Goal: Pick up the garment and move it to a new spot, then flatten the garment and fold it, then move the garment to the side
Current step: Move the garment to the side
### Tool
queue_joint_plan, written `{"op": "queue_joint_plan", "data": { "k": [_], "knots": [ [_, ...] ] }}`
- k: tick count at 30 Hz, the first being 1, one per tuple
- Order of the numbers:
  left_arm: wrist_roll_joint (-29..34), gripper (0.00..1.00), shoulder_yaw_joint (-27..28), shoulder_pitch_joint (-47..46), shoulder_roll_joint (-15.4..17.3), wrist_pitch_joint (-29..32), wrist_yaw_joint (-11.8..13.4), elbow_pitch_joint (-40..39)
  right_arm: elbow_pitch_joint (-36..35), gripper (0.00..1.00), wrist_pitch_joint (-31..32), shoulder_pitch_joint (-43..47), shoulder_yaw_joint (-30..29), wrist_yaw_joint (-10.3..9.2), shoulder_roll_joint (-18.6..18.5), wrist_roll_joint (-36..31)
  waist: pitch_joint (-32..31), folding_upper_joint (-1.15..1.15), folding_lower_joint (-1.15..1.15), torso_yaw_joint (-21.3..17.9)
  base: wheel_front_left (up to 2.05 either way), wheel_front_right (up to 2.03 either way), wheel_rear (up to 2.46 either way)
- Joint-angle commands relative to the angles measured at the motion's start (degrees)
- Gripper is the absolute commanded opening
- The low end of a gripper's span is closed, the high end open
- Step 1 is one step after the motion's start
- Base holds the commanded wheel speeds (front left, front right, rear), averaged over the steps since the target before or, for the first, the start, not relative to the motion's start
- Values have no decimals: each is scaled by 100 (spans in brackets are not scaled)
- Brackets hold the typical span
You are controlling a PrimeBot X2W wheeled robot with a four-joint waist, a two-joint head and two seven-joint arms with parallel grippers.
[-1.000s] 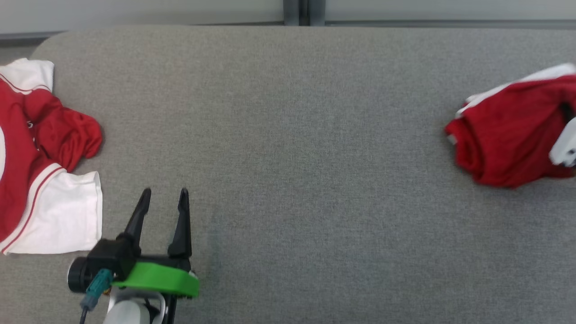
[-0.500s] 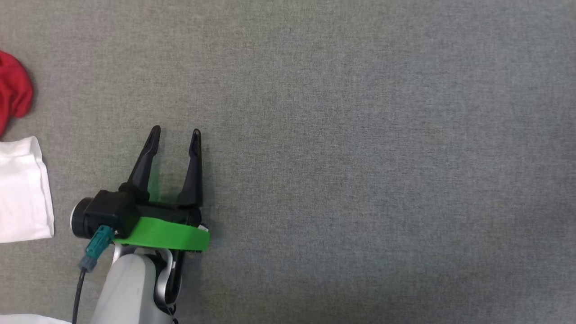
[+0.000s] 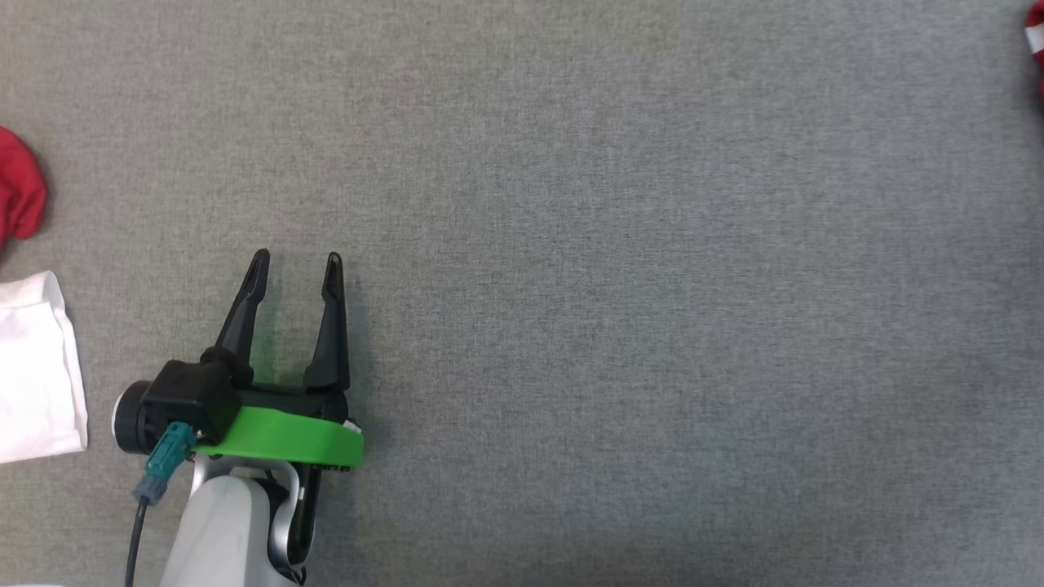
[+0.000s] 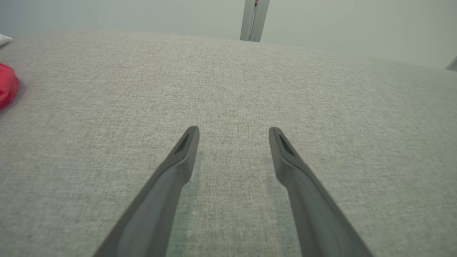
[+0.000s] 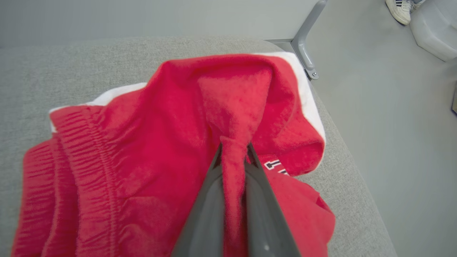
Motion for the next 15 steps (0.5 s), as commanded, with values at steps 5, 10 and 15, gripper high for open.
{"op": "queue_joint_plan", "data": {
  "k": [5, 10, 15],
  "knots": [
    [88, 100, 62, 132, 17, 0, -31, 49, 25, 0, 16, 70, 140, -9, 46, 304, -328, 0, -1, -115, 0, 0, 0],
    [79, 100, 78, 218, 16, -1, -28, 92, -21, 0, 42, -13, 384, -9, 133, 697, -418, 0, -1, -89, 0, 0, 0],
    [37, 100, 79, 235, 17, 0, -31, 121, -14, 0, 102, -27, 567, -9, 144, 972, -471, 0, -1, -39, 0, 0, 0]
  ]
}}
